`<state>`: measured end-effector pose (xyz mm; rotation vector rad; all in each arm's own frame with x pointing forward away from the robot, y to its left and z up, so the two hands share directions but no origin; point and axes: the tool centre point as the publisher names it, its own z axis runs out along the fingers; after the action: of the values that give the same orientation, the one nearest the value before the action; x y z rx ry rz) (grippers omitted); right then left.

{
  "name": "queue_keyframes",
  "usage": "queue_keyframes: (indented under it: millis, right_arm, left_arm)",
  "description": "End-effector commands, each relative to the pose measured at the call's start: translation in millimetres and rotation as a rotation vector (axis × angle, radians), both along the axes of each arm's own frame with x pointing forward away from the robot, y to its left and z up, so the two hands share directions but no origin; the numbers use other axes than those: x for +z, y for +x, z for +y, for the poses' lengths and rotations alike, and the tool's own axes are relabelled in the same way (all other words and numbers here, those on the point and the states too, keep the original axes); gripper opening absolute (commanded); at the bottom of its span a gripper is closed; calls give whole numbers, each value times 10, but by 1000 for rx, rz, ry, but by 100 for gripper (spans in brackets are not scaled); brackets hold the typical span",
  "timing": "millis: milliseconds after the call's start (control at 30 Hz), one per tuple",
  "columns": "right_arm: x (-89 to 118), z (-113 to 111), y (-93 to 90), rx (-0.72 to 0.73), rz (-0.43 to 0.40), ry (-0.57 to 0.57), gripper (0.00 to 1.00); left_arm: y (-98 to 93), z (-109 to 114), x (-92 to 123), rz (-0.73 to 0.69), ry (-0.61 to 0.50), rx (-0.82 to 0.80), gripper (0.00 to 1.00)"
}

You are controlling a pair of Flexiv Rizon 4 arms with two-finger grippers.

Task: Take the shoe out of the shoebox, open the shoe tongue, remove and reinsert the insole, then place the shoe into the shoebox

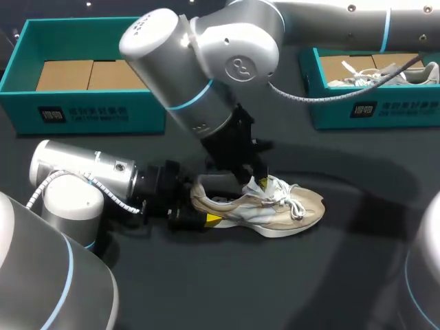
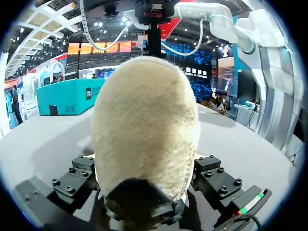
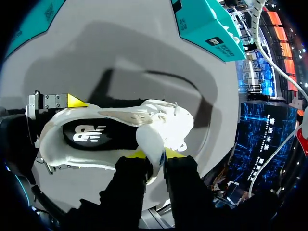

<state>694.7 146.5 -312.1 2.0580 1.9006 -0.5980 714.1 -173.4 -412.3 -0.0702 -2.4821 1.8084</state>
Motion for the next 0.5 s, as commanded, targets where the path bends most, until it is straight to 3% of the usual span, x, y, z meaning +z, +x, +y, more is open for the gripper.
queue_keyframes:
  millis: [33,167,267,500]
  right_arm:
    - [62,-175,-72,-144,-112,73,0]
    - [149,-315,-74,-31,-110,198,0]
    - [221,-404,-75,105,-132,359,0]
    - [273,-412,-103,96,-144,335,0]
  left_arm:
    - [-3,25,-17,0,0,0,0]
    - [-3,25,-17,0,0,0,0]
    - [-3,25,-17,0,0,0,0]
    - [-3,25,-17,0,0,0,0]
